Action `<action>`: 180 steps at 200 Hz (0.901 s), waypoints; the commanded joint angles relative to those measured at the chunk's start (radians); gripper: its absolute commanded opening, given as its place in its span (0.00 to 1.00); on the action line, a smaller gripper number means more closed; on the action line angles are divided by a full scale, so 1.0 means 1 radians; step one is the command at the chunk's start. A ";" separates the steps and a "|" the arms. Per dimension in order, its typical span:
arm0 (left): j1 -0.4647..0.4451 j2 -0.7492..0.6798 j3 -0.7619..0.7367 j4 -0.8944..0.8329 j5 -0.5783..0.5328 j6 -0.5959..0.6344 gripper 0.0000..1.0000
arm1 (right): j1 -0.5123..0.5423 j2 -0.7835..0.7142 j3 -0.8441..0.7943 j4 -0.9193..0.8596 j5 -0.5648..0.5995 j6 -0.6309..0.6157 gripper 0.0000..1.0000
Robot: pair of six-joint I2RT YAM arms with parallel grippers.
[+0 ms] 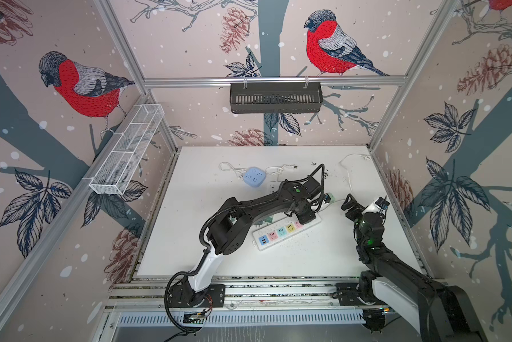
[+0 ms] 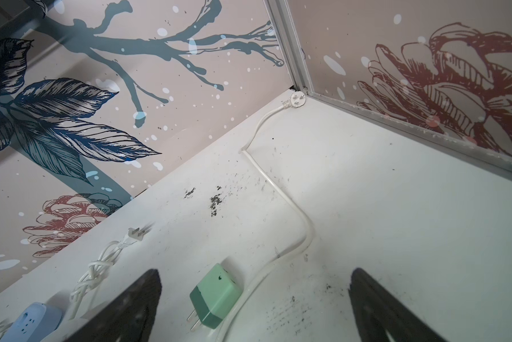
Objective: Insert the plug
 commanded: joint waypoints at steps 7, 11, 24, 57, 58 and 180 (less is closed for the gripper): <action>-0.001 0.011 0.000 -0.002 -0.028 -0.003 0.00 | 0.002 0.000 0.006 0.023 0.011 -0.003 1.00; 0.000 0.011 0.000 0.000 -0.031 -0.004 0.00 | 0.002 0.000 0.006 0.022 0.011 -0.003 1.00; 0.000 0.007 -0.004 0.011 -0.033 -0.007 0.00 | 0.002 -0.001 0.005 0.023 0.011 -0.003 1.00; 0.000 0.005 -0.006 0.017 -0.028 -0.009 0.00 | 0.003 -0.001 0.005 0.022 0.012 -0.003 1.00; 0.000 0.005 -0.007 0.016 -0.029 -0.009 0.00 | 0.003 -0.001 0.005 0.022 0.012 -0.003 1.00; 0.000 0.018 0.002 -0.024 -0.065 -0.007 0.00 | 0.004 0.000 0.007 0.023 0.015 -0.003 1.00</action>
